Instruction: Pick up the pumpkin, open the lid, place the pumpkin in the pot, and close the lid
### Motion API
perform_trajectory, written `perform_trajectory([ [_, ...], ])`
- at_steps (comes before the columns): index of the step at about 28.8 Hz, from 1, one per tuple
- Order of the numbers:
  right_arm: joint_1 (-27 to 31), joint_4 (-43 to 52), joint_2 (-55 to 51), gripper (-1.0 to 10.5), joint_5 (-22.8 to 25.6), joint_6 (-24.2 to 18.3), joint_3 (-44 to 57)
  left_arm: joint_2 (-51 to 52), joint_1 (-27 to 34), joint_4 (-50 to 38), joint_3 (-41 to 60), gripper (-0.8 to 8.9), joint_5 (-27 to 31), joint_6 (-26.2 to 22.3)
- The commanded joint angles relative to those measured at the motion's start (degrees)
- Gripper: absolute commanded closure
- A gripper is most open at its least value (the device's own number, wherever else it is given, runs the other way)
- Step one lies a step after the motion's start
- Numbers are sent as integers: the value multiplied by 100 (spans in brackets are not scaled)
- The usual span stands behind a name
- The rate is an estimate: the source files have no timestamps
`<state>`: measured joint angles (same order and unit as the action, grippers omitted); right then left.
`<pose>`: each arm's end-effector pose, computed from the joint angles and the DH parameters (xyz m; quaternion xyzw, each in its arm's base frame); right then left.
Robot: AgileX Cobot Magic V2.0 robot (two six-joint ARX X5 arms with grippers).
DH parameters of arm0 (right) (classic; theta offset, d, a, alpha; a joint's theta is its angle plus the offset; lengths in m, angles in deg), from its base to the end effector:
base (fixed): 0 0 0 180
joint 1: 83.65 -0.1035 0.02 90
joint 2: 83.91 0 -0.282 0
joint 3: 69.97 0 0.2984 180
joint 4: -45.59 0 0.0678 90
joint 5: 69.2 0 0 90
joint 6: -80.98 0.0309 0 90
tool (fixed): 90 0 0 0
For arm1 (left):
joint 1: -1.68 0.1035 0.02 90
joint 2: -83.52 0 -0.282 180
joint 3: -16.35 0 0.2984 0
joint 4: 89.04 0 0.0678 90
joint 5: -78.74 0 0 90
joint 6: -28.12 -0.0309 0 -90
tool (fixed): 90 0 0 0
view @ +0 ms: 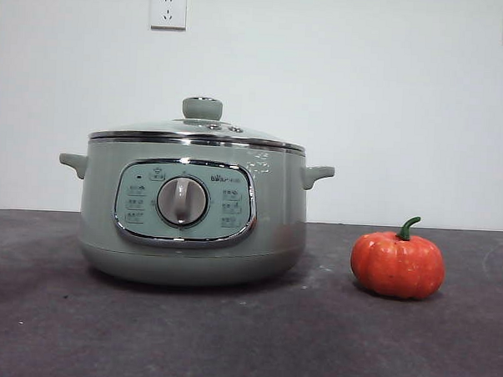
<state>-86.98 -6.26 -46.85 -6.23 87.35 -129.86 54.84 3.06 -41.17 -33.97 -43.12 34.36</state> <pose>0.1523 0.0229 0.3430 0.1033 0.2589 0.2395 0.9300 0.1347 -0.0131 0.3073 -0.1159 0.2310 -0.2438 0.9347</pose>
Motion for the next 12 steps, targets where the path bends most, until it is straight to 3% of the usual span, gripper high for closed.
perform_trajectory([
  [1,-92,-599,404,958,-20,-734,-621,-234,-2,332,-461,822,-214,-660],
  [7,-269,-1786,1016,958,-11,-1377,-1510,-704,-68,1298,-1368,822,-315,-1311],
  [12,-398,-1908,1067,938,0,-1394,-1622,-863,-111,1779,-1768,812,-310,-1567],
])
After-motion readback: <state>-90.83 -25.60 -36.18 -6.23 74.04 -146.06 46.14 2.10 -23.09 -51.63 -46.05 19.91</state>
